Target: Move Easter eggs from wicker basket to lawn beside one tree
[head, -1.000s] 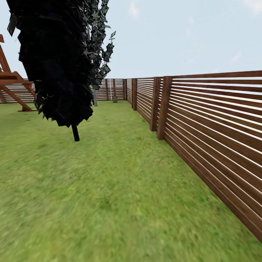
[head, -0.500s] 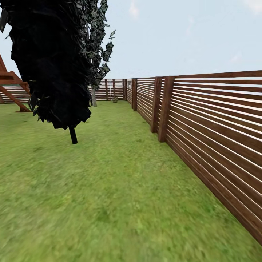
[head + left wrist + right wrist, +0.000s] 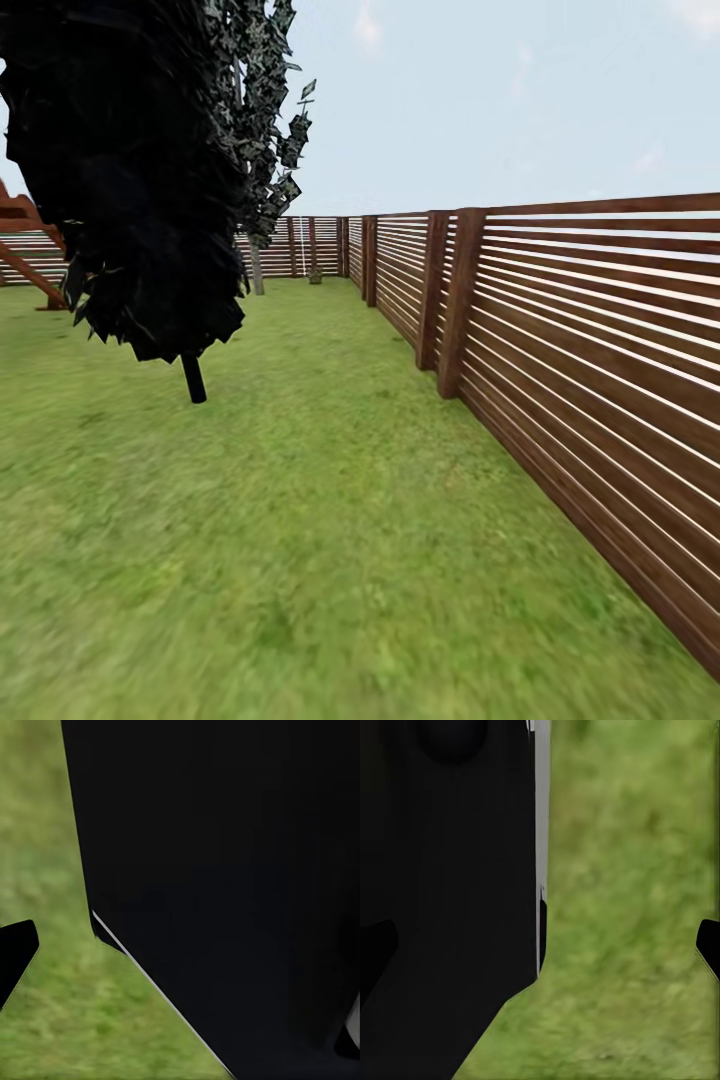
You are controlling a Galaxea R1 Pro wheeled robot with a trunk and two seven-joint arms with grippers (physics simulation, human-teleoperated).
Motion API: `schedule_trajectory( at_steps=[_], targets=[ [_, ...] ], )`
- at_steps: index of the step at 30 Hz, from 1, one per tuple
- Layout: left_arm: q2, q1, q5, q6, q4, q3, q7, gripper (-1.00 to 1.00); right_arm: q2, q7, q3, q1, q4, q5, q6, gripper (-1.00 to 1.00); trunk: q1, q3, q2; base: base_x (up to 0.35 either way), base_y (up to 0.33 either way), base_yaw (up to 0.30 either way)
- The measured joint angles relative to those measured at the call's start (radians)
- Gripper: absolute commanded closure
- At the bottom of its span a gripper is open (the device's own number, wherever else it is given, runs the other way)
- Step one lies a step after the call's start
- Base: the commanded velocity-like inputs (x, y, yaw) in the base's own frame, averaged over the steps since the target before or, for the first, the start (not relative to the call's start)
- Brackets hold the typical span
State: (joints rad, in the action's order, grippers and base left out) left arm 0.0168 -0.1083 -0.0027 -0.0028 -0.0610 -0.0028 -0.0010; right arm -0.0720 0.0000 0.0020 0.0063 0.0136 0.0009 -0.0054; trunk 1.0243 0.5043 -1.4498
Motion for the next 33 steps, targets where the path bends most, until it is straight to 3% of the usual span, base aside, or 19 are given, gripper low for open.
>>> schedule_trajectory(
  at_steps=[33],
  targets=[
    [0.000,0.000,0.000,-0.001,0.000,0.000,0.000,-1.00,-0.002,0.000,0.001,0.000,0.000,0.002,0.001,-1.00,0.000,0.000,0.000,0.312,0.000,0.000]
  ],
)
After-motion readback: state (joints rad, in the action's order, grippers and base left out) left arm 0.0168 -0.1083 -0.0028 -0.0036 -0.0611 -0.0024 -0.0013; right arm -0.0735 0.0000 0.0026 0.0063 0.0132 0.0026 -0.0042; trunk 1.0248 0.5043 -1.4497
